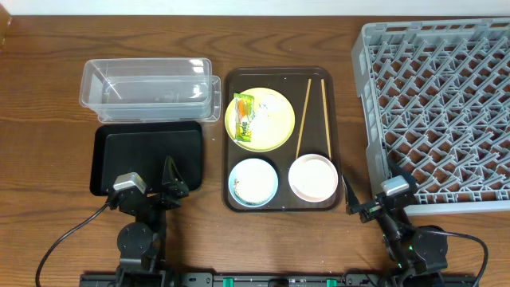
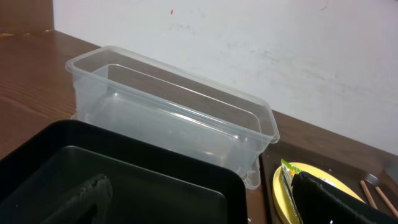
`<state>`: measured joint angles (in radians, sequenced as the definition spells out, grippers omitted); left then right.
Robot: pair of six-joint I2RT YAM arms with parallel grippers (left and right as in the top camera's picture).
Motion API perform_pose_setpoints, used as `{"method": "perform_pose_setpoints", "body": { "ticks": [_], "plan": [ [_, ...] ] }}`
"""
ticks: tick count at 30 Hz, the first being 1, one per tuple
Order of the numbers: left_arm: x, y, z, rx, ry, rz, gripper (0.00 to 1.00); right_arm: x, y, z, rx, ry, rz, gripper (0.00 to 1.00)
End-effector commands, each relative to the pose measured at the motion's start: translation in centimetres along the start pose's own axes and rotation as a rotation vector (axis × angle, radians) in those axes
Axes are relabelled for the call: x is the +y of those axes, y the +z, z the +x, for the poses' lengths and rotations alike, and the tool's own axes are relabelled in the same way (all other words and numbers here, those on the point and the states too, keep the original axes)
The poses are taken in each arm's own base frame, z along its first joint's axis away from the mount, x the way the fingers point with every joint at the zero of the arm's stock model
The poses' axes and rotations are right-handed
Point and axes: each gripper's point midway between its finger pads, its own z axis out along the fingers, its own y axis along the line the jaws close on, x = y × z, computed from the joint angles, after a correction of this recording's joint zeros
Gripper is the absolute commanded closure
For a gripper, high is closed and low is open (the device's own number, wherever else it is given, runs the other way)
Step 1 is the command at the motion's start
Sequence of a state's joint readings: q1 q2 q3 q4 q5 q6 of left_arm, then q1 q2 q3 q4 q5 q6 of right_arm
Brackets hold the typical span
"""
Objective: Sort waste into correct bins and load items into the dishwasher rack
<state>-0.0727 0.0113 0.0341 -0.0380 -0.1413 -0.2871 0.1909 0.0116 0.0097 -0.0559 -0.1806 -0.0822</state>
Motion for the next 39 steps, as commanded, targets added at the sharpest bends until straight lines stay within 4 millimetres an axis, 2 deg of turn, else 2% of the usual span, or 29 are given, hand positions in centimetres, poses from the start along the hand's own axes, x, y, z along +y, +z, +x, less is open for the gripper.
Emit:
{"method": "perform_pose_setpoints", "body": {
  "ticks": [1,4,9,12,16,20,23,27,32,36,39],
  "plan": [
    [1.0,0.2,1.6,0.035,0.018,-0.036,0.05,-0.2,0.0,0.1,-0.001,-0.008,0.006,0.01],
    [0.7,0.2,1.7,0.041,0.017,-0.021,0.05,0.1,0.0,0.0,-0.004,-0.008,-0.012,0.01],
    [-0.7,0.2,2.0,0.062,0.014,0.063,0.05,0.7,-0.1,-1.4,-0.063,0.059,-0.051,0.01],
    [-2.6,0.0,1.5,0.052,0.007,0.163,0.05,0.7,-0.1,-1.7,-0.070,0.067,-0.051,0.01],
    [-5.5,-1.0,-1.4,-0.011,0.002,0.301,0.05,0.6,-0.7,-4.2,-0.115,0.097,-0.051,0.01],
    [-6.7,-2.1,-5.4,-0.079,-0.001,0.327,0.05,0.5,-1.4,-7.2,-0.106,0.111,-0.051,0.01],
    [-7.7,-2.6,-8.2,-0.073,-0.001,0.326,0.05,0.5,-1.3,-8.6,-0.016,0.131,-0.062,0.01],
    [-9.3,-1.9,-9.4,0.119,0.008,0.320,0.05,0.2,0.0,-9.7,0.154,0.169,-0.065,0.01],
    [-12.4,-0.4,-8.8,0.510,-0.014,0.349,0.05,-0.2,3.0,-11.6,0.378,0.221,-0.086,0.01],
    [-13.0,1.1,-8.7,0.736,-0.035,0.272,0.05,1.6,5.3,-13.4,0.516,0.293,-0.229,0.01],
    [-14.0,2.0,-9.1,0.822,-0.053,0.273,0.05,2.2,6.6,-13.6,0.589,0.334,-0.283,0.01]
  ]
}}
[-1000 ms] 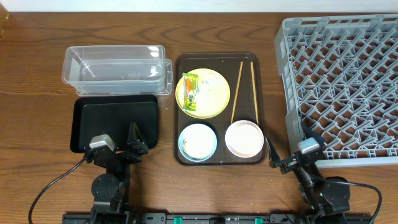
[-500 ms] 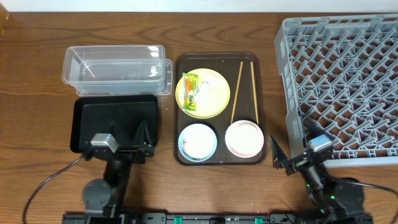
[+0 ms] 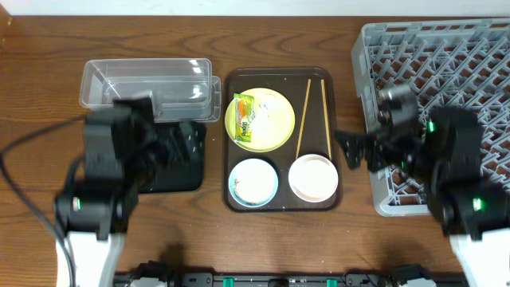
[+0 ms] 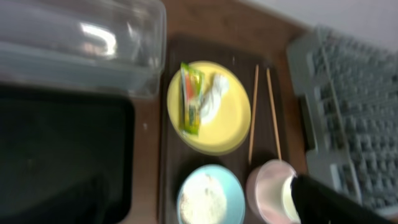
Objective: Sort waste into correct bins and load items into the dishwasher rack
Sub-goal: 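Reach the left gripper to the yellow plate and grasp the tissue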
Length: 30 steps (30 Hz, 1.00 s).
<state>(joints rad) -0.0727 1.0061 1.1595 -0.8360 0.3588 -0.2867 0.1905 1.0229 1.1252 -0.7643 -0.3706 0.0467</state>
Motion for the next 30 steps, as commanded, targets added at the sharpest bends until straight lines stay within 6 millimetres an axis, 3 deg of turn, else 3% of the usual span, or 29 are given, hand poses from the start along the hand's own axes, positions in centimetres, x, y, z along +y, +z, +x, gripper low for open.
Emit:
{"method": "perform_pose_setpoints", "body": {
  "ticks": [1,8,12,15,18,24,30],
  "plan": [
    [-2.0,0.0,-1.7,0.047,-0.006,0.072,0.05,1.5,0.5,-1.2,0.052,0.033,-0.108,0.01],
    [-4.7,2.5,-2.3,0.113,-0.002,0.234,0.05,0.7,2.0,-0.5,0.128,0.074,-0.096,0.01],
    [-5.3,4.4,0.3,0.224,0.017,0.201,0.14,-2.3,1.8,-0.7,0.110,0.189,0.055,0.01],
    [-4.8,6.2,2.2,0.275,0.080,0.074,0.15,-3.9,1.4,-0.8,0.095,0.258,0.115,0.01],
    [-5.1,8.8,2.7,0.257,0.179,-0.030,0.15,-4.8,1.2,-0.9,0.084,0.322,0.136,0.01],
    [-6.0,16.2,3.8,0.230,0.433,-0.153,0.14,-4.9,1.1,-0.7,0.089,0.327,0.139,0.01],
    [-4.7,22.9,4.4,0.231,0.429,-0.180,0.16,-4.5,1.1,-0.1,0.119,0.338,0.119,0.01]
  ]
}}
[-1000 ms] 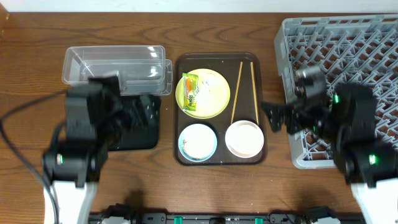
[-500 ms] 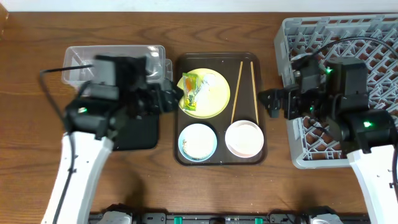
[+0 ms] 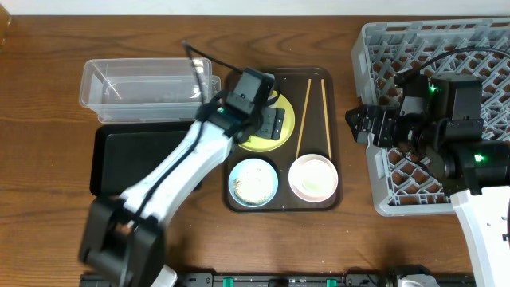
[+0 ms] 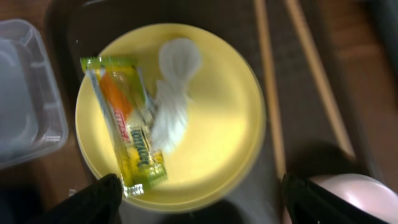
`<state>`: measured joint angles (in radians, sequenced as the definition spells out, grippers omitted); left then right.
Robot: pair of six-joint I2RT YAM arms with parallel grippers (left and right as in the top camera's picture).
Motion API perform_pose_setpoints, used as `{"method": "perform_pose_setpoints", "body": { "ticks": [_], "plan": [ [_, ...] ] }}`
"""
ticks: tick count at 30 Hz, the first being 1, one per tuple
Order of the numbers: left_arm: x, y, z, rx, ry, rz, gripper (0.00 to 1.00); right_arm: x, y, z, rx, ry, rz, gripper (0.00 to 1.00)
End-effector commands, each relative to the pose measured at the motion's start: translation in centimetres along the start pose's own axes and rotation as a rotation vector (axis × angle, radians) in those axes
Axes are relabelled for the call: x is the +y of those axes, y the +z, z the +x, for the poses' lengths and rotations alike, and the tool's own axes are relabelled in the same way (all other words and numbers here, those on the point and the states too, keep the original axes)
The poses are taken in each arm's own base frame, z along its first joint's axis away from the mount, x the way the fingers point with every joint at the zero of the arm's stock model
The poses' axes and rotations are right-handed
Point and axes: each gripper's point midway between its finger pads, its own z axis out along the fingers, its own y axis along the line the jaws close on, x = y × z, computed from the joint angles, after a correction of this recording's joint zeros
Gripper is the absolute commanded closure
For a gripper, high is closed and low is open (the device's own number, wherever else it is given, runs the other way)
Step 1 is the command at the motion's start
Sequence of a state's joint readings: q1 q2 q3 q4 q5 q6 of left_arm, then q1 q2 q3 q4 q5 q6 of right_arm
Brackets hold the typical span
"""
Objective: Sort waste into correct bins and load items into the dishwasher rack
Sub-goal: 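Reach the left gripper to the yellow plate and grasp the tissue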
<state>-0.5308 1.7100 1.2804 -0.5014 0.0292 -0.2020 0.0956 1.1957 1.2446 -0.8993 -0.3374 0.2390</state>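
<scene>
A yellow plate [image 4: 211, 124] on the brown tray [image 3: 231, 199] carries a green-orange wrapper [image 4: 124, 124] and a crumpled white napkin [image 4: 171, 102]. My left gripper [image 4: 202, 193] hovers open just above this plate [image 3: 288, 123], one finger on each side of the plate's near rim, holding nothing. Two chopsticks [image 3: 304, 118] lie to the right of the plate. A blue bowl [image 3: 253, 181] and a pale pink bowl [image 3: 313, 177] sit at the tray's front. My right gripper [image 3: 358, 125] hangs at the left edge of the grey dishwasher rack [image 3: 446, 48].
A clear plastic bin [image 3: 143, 80] stands at the back left, with a black bin [image 3: 143, 155] in front of it. The rack fills the right side of the table. Bare wood lies between tray and rack.
My left arm has reached right, from over the black bin to above the yellow plate, now seen close up. The right gripper has shifted slightly up along the rack's left edge.
Both arms were parked low at the table's front edge, the left one facing the bins. Then both were raised, left over the black bin, right beside the rack. Now the left gripper is open over the plate with the wrapper and napkin.
</scene>
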Motion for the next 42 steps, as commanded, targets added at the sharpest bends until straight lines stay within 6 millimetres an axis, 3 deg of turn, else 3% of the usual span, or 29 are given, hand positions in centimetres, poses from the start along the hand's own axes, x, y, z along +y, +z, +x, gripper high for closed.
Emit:
{"method": "perform_pose_setpoints", "body": {
  "ticks": [1,6,10,13,16,18,22,26,32,33,34,35,36,42],
  "plan": [
    [1.5,2.2,-1.2,-0.025,0.010,-0.049,0.16,0.2,-0.6,-0.5,-0.013,0.022,-0.008,0.01],
    [-0.1,5.8,-1.5,-0.023,-0.004,0.079,0.32,0.1,-0.6,-0.3,-0.007,0.024,-0.006,0.01],
    [-0.8,8.5,-0.1,0.021,-0.030,0.108,0.40,0.1,-0.6,-0.3,-0.008,0.029,-0.006,0.01],
    [-1.1,9.5,0.9,0.054,-0.028,0.118,0.48,0.1,-0.6,-0.3,-0.007,0.032,-0.006,0.01],
    [-1.0,9.6,0.9,0.056,-0.028,0.116,0.48,0.1,-0.6,-0.3,-0.007,0.032,-0.006,0.01],
    [-0.9,9.6,1.0,0.059,-0.030,0.115,0.54,0.1,-0.6,-0.3,-0.008,0.032,-0.006,0.01],
    [-0.9,9.3,1.2,0.069,-0.031,0.116,0.90,0.1,-0.6,-0.3,-0.007,0.032,-0.006,0.01],
    [-1.2,7.5,0.0,0.032,-0.030,0.125,0.94,0.1,-0.6,-0.3,-0.007,0.032,-0.006,0.01],
    [-1.9,2.5,-3.4,-0.096,-0.022,0.154,0.94,0.2,-0.6,-0.4,-0.011,0.030,-0.007,0.01],
    [-1.9,1.9,-3.8,-0.111,-0.022,0.152,0.89,0.2,-0.6,-0.4,-0.012,0.030,-0.007,0.01],
    [-1.5,1.8,-3.9,-0.119,-0.023,0.132,0.72,0.2,-0.6,-0.4,-0.012,0.030,-0.007,0.01],
    [-1.1,1.9,-4.0,-0.124,-0.025,0.109,0.40,0.2,-0.6,-0.4,-0.013,0.030,-0.007,0.01],
    [-0.5,2.4,-3.8,-0.121,-0.027,0.074,0.33,0.2,-0.6,-0.4,-0.012,0.030,-0.007,0.01],
    [1.5,6.8,-1.2,-0.038,0.000,-0.029,0.28,0.2,-0.6,-0.5,-0.014,0.033,-0.008,0.01]
  ]
}}
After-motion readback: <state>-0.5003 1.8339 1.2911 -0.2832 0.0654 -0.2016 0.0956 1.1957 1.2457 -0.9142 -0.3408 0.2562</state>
